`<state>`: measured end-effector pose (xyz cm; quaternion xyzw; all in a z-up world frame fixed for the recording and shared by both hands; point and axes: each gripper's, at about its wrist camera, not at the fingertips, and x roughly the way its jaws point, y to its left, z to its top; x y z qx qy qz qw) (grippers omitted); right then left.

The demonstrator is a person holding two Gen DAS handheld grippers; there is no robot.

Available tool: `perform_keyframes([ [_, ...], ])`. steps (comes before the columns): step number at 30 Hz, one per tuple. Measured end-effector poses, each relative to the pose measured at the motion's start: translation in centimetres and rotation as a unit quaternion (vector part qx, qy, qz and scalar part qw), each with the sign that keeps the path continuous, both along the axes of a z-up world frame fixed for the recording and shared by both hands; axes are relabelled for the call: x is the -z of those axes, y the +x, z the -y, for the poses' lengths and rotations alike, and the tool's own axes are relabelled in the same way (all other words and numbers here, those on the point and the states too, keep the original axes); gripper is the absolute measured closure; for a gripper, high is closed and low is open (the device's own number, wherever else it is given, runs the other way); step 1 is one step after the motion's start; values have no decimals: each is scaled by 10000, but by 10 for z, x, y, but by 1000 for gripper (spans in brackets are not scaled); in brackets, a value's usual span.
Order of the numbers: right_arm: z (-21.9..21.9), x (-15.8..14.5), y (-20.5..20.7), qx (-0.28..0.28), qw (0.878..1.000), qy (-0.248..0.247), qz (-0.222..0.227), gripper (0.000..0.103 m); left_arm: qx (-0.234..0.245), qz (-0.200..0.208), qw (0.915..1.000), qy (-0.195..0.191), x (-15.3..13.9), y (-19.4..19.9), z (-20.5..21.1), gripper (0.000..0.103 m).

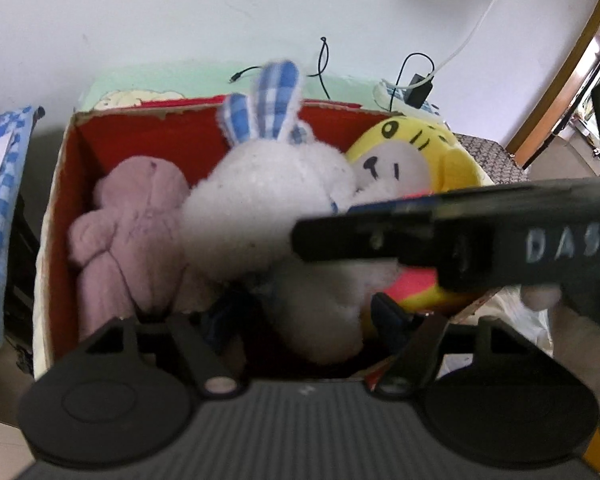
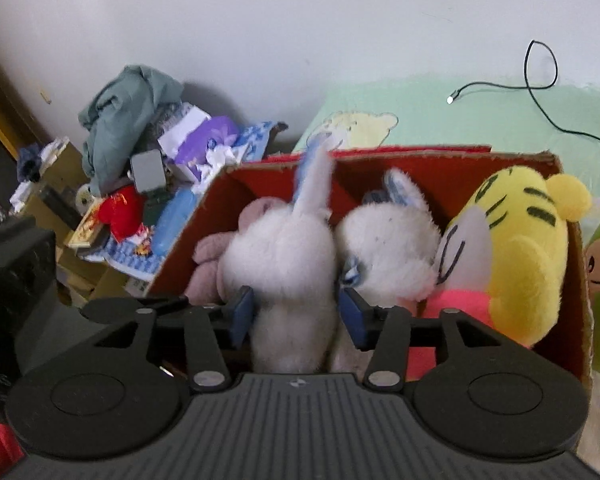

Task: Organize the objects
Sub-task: 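Lower the bunny into the box and open the right gripper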

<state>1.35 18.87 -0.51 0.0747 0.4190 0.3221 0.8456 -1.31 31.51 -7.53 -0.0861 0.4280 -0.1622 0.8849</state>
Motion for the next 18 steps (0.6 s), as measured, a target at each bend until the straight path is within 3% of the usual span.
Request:
perform_keyframes([
  [2, 5, -3, 1, 224, 9994, 242, 72, 52, -7, 9, 10000, 29, -1, -1, 0, 29],
  [6, 6, -10, 10, 445, 9954, 816, 230, 68, -30, 31, 9999, 106, -3, -4, 1, 29],
  [8, -1, -8, 16, 394, 9945, 948, 225, 70, -45, 47, 9998, 165, -3, -5, 2, 29],
  [18, -7, 21, 15, 430, 9982, 411, -88, 74, -233, -31, 9996, 177, -1, -8, -10, 29],
])
